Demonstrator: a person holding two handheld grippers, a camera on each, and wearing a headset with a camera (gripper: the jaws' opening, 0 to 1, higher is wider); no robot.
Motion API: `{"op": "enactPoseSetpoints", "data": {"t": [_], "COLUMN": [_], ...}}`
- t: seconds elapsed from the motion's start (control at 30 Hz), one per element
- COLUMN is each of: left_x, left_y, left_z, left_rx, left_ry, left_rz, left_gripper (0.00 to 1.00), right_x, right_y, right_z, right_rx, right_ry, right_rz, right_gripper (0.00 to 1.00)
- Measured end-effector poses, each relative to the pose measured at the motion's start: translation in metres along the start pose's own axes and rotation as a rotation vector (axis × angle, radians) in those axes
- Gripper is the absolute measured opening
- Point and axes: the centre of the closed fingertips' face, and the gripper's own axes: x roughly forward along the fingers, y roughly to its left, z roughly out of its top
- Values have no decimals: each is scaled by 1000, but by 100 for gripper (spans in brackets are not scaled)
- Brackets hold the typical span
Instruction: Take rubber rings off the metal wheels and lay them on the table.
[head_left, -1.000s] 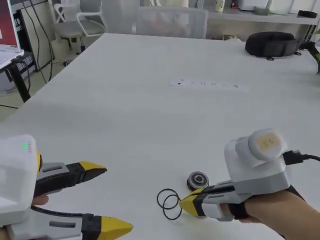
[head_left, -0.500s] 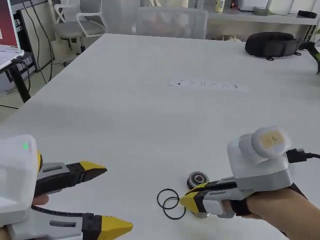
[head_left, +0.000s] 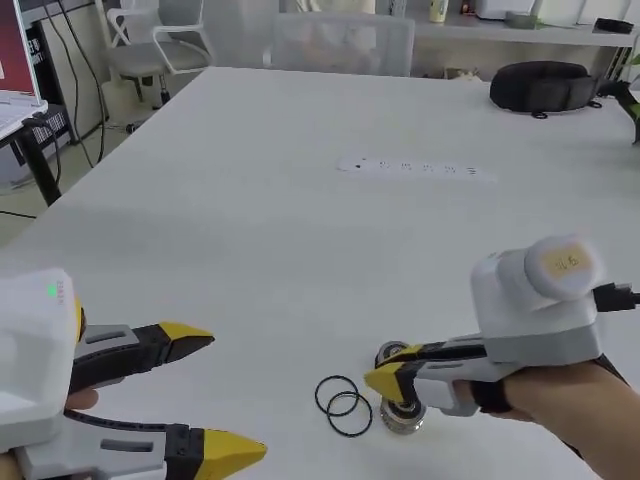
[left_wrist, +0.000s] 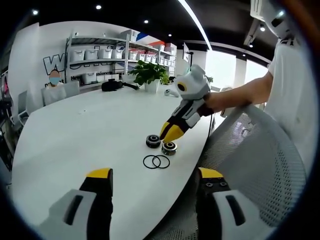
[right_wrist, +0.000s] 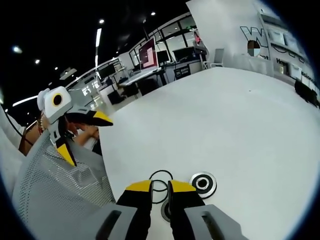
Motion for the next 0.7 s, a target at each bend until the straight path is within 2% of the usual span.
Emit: {"op": "enactPoseSetpoints", "data": {"t": [0.47, 0.7], "left_x": [0, -1], "left_y": [0, 0], "left_z": [-1, -1], "left_rx": [-3, -1], "left_ry": [-2, 1], "left_rz": [1, -2], "left_gripper": [65, 65], "right_x": [-15, -22], "right_y": [-19, -33], "right_z": [16, 17], "right_rx": [33, 61], "right_ry": [-77, -93], "right_rz": [-57, -93], "right_gripper": [10, 11]}}
